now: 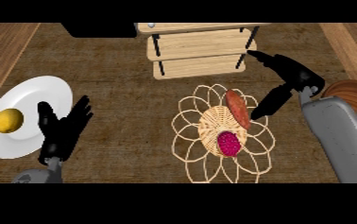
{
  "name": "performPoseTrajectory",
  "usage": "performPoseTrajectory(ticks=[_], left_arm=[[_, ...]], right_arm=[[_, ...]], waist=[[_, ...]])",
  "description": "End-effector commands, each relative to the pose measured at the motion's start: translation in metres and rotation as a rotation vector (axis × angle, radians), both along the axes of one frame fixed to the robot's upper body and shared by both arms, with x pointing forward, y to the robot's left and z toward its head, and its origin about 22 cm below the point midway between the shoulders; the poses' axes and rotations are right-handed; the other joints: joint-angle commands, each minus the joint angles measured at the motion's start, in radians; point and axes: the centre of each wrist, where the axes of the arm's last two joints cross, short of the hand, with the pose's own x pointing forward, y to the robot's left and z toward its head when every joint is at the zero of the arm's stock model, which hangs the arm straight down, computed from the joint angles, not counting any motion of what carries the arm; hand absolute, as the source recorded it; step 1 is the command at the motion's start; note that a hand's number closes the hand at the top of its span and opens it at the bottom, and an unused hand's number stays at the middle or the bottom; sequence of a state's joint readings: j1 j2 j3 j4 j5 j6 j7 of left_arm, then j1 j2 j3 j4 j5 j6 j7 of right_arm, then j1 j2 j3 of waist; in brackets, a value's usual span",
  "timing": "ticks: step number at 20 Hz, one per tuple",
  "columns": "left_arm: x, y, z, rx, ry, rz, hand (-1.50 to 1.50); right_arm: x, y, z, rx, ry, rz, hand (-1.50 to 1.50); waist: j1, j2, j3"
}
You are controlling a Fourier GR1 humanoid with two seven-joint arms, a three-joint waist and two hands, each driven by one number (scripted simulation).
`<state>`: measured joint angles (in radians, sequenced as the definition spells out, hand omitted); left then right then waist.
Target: Pick the sweet potato from the placemat and place it in the tiered shelf
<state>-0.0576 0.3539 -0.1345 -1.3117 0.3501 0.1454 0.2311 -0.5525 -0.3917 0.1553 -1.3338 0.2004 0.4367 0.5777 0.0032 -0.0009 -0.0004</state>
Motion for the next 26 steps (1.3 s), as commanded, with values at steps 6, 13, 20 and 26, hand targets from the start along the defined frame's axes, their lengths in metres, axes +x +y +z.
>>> performPoseTrajectory(ticks=[6, 13, 20, 26], left_arm=[[-0.003, 0.003, -0.006, 0.002, -0.015, 0.005, 0.00], [-0.005, 0.007, -0.010, 0.008, 0.001, 0.003, 0.00], [-0.004, 0.007, 0.000, 0.012, -0.023, -0.001, 0.00], [-0.010, -0.011, 0.003, 0.007, -0.001, 0.003, 0.00]], right_arm=[[-0.009, 0.013, -0.004, -0.141, 0.052, -0.012, -1.50], [-0.029, 0.038, -0.036, -0.183, 0.044, -0.046, -1.50], [-0.025, 0.017, -0.065, -0.186, 0.041, -0.055, -1.50], [-0.005, 0.032, -0.085, -0.260, 0.029, -0.071, -1.50]], waist=[[-0.002, 0.000, 0.000], [-0.002, 0.000, 0.000], [-0.001, 0.001, 0.000], [0.005, 0.002, 0.001]])
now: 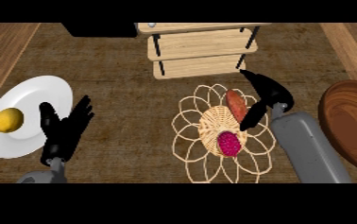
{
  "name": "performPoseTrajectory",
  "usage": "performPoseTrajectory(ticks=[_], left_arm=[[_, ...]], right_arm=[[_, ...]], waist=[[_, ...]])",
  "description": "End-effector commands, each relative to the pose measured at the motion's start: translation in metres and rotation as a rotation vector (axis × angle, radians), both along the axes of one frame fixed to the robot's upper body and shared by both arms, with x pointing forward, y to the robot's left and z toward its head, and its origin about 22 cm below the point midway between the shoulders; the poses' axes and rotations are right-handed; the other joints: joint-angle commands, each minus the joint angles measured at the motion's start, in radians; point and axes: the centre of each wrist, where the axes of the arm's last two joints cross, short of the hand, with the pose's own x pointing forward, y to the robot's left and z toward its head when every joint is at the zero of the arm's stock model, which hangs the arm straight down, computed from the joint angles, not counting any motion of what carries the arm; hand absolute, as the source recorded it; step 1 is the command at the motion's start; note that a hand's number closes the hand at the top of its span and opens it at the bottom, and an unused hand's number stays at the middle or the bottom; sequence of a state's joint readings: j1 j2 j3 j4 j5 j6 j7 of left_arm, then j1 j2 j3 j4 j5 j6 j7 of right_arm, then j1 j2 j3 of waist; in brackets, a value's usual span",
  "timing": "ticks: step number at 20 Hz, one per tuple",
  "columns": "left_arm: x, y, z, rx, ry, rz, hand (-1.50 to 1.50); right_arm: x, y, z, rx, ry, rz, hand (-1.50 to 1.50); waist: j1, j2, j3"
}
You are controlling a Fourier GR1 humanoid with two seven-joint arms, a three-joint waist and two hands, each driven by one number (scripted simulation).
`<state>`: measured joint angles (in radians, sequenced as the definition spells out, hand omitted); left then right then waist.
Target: Pick the sweet potato from the placemat and place it in the tiered shelf
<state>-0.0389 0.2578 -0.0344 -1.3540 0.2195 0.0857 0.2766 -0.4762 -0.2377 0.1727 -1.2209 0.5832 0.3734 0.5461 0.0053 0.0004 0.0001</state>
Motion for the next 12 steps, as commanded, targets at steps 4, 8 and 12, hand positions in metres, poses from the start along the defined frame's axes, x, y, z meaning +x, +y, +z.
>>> performPoseTrajectory(ticks=[4, 8, 12], left_arm=[[0.009, -0.020, 0.000, 0.005, 0.008, -0.003, 0.00], [0.004, 0.003, -0.001, -0.005, 0.005, 0.001, 0.00], [0.006, -0.004, 0.001, 0.003, -0.003, -0.002, 0.00]], right_arm=[[0.000, 0.006, -0.025, -0.072, -0.033, -0.016, -1.50], [-0.001, 0.017, -0.038, -0.057, -0.048, -0.015, -1.50], [0.007, -0.005, -0.061, -0.014, -0.070, -0.022, -1.50]], waist=[[-0.003, 0.000, 0.000], [-0.002, 0.000, 0.000], [0.002, 0.001, 0.000]])
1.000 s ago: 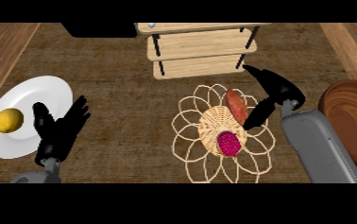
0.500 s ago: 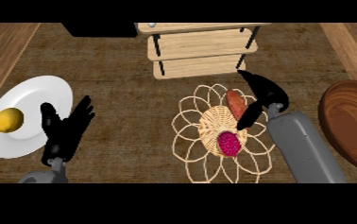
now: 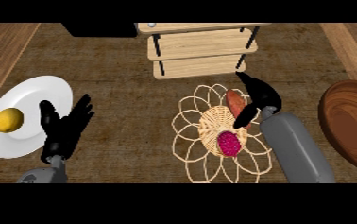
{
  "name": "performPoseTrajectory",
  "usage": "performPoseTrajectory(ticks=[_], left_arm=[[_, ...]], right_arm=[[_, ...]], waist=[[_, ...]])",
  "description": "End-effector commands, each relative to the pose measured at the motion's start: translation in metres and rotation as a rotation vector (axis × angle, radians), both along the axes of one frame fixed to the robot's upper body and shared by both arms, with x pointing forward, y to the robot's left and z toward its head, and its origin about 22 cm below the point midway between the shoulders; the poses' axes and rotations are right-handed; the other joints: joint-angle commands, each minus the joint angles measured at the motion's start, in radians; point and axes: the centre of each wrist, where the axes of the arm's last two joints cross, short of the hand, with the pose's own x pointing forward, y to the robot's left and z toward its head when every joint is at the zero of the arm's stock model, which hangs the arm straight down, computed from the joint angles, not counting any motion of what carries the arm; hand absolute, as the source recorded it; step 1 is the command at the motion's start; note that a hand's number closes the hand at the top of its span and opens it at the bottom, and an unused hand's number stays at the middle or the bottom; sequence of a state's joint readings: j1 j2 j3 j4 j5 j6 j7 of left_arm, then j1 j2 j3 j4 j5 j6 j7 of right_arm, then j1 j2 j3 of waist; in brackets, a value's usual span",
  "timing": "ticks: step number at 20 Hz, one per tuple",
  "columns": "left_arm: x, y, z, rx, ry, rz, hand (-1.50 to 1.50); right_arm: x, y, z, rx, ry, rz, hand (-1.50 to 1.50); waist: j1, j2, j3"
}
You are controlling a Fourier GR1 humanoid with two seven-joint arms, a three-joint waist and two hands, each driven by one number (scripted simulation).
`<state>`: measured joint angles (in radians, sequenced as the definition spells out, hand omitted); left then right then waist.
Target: Pick the sweet potato from the placemat and place it in the tiered shelf
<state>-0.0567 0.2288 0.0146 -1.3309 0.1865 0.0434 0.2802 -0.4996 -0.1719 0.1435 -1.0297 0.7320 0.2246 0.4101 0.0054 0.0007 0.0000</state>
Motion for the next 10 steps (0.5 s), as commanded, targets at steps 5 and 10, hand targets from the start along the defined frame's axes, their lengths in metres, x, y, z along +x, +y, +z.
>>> performPoseTrajectory(ticks=[5, 10], left_arm=[[0.008, -0.009, -0.009, -0.004, -0.015, 0.005, 0.00], [0.002, 0.002, -0.001, -0.001, -0.009, -0.004, 0.00]], right_arm=[[0.009, 0.023, -0.032, 0.019, -0.026, 0.026, -1.50], [0.005, 0.002, -0.026, -0.061, 0.146, 0.231, 1.50]], waist=[[0.003, 0.002, 0.000], [0.008, 0.001, 0.000]])
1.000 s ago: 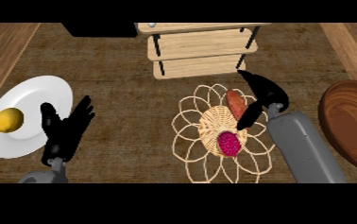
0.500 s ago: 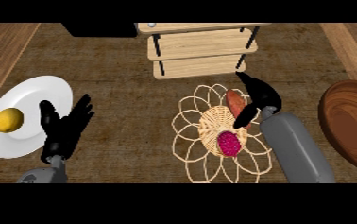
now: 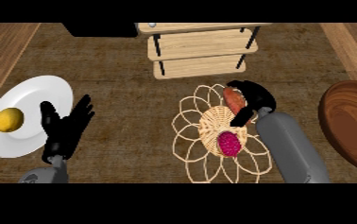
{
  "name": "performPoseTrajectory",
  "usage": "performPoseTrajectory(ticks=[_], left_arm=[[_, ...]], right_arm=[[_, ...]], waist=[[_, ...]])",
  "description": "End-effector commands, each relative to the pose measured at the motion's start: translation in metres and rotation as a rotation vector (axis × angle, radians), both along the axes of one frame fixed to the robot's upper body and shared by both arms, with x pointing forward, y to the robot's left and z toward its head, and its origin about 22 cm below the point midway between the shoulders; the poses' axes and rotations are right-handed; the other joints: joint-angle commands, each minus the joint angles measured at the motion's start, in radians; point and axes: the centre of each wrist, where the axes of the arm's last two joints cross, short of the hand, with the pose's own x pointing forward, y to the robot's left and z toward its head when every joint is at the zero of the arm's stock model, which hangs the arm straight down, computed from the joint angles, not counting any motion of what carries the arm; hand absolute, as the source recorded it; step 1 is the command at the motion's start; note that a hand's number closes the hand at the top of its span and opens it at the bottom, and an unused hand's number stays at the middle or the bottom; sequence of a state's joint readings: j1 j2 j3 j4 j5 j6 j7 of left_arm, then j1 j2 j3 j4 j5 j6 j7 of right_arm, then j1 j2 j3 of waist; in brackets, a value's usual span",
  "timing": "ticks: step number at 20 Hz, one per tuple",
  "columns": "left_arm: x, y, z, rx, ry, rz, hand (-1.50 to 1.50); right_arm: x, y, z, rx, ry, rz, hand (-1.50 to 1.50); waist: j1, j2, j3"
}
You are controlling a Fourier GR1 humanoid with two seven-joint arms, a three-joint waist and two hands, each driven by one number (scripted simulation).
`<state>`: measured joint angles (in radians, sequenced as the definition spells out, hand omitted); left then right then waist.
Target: Pick the sweet potato from the placemat and place it in the tiered shelf
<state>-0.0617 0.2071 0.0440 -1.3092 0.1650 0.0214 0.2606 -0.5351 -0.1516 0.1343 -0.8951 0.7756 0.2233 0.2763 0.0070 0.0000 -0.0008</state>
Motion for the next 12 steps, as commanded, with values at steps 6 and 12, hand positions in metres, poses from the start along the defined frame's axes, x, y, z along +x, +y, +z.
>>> performPoseTrajectory(ticks=[6, 12], left_arm=[[0.000, 0.014, 0.018, -0.001, 0.003, -0.005, 0.00], [-0.006, 0.011, 0.014, -0.014, 0.011, 0.004, 0.00]], right_arm=[[-0.014, 0.008, -0.017, 0.045, 0.035, 0.171, 1.50], [-0.015, 0.020, 0.014, 0.120, -0.111, 0.211, 1.50]], waist=[[-0.002, -0.001, 0.001], [-0.007, -0.003, 0.001]])
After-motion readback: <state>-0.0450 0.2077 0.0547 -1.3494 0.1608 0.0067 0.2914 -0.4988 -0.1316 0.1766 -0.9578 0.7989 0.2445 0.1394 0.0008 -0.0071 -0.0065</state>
